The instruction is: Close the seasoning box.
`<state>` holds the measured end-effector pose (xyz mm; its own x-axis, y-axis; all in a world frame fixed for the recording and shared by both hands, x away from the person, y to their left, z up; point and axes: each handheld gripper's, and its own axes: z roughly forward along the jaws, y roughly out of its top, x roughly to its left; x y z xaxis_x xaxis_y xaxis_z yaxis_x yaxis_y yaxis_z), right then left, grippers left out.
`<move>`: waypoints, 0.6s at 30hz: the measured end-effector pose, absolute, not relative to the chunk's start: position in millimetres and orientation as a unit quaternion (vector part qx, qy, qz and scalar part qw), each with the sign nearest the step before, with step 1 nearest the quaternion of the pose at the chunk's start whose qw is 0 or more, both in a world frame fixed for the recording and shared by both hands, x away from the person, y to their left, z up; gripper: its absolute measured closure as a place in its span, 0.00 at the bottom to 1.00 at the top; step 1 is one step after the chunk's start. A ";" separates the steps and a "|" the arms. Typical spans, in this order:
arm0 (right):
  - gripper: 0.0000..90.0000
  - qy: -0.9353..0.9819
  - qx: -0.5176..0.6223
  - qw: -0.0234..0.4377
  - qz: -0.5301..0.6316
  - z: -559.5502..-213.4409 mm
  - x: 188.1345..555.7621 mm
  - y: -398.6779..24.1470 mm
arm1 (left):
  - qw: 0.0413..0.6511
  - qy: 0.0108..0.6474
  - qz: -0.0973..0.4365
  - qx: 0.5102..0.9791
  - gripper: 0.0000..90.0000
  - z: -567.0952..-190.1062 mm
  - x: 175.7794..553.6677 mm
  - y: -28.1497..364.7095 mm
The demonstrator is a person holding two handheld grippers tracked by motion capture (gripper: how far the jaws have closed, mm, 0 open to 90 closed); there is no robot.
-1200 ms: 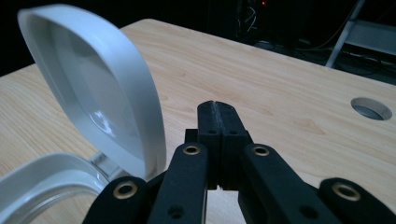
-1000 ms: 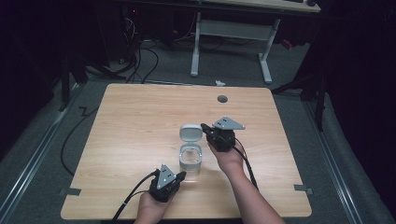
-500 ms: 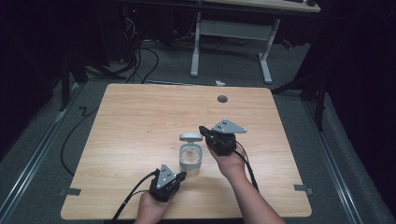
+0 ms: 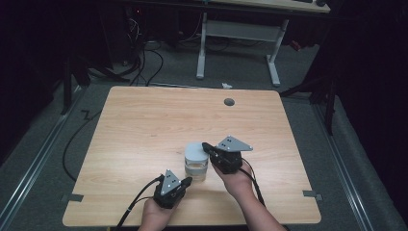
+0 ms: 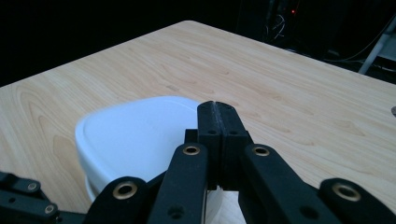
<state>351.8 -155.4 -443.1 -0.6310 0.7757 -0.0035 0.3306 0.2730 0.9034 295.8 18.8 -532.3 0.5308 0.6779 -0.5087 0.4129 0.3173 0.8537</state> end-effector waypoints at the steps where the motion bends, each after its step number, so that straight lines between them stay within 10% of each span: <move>1: 1.00 0.764 0.362 0.231 0.482 -443.1 351.8 -155.4 | 0.659 0.474 0.101 0.576 0.99 -532.3 295.8 18.8; 18: 0.83 0.735 0.429 0.256 0.457 -466.3 350.5 -213.8 | 0.664 0.483 0.121 0.558 0.86 -510.9 305.5 68.8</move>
<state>350.5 -213.8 -466.3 -0.4999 0.8659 0.0157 0.3973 0.2132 0.8926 305.5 68.8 -510.9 0.5042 0.6998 -0.5061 0.3790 0.3473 0.8578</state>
